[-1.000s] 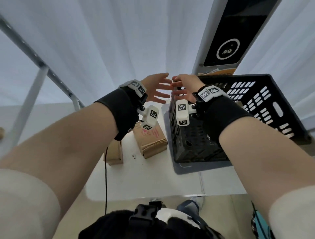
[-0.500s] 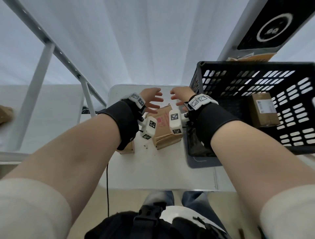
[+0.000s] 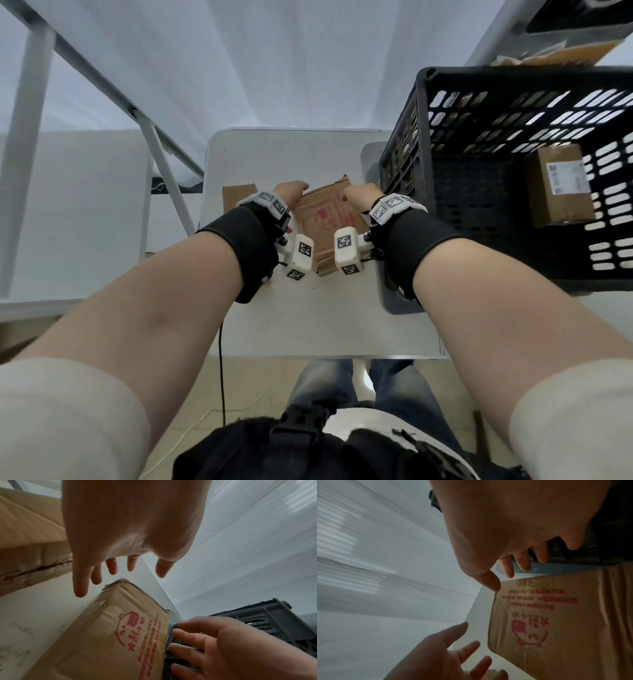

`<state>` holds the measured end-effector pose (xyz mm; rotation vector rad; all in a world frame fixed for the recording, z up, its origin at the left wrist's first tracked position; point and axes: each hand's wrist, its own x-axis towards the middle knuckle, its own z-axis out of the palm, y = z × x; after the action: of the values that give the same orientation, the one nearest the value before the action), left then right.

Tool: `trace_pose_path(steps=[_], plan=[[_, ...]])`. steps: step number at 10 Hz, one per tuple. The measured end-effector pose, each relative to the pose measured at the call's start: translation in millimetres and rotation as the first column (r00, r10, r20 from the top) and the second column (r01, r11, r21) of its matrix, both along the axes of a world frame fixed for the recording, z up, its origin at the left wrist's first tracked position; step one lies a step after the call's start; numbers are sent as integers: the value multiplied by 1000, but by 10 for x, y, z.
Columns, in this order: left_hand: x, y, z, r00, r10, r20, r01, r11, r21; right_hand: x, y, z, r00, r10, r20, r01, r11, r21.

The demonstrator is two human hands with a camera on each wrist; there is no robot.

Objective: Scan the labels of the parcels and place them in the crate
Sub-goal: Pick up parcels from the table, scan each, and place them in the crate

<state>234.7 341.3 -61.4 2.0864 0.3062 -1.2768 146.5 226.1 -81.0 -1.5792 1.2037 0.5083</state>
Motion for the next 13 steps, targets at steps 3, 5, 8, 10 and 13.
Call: trace_pose_path(steps=[3,5,8,10,13], plan=[[-65,114,-280,987,-24,-156,25,1000,7,68,70,-261,967,236,-93,-246,961,-124],[-64,183,-215,973,-26,-229,9,997,-74,85,61,-239,940,332,-79,-341,927,-156],[0,158,194,990,89,-105,-106,979,-172,177,-22,268,940,340,-32,-336,903,-267],[137,36,824,982,176,70,-152,953,-262,277,-8,1006,959,262,109,-210,913,-351],[-108,-199,1784,951,174,254,-51,904,-425,-63,-159,2033,947,25,320,84,943,-322]])
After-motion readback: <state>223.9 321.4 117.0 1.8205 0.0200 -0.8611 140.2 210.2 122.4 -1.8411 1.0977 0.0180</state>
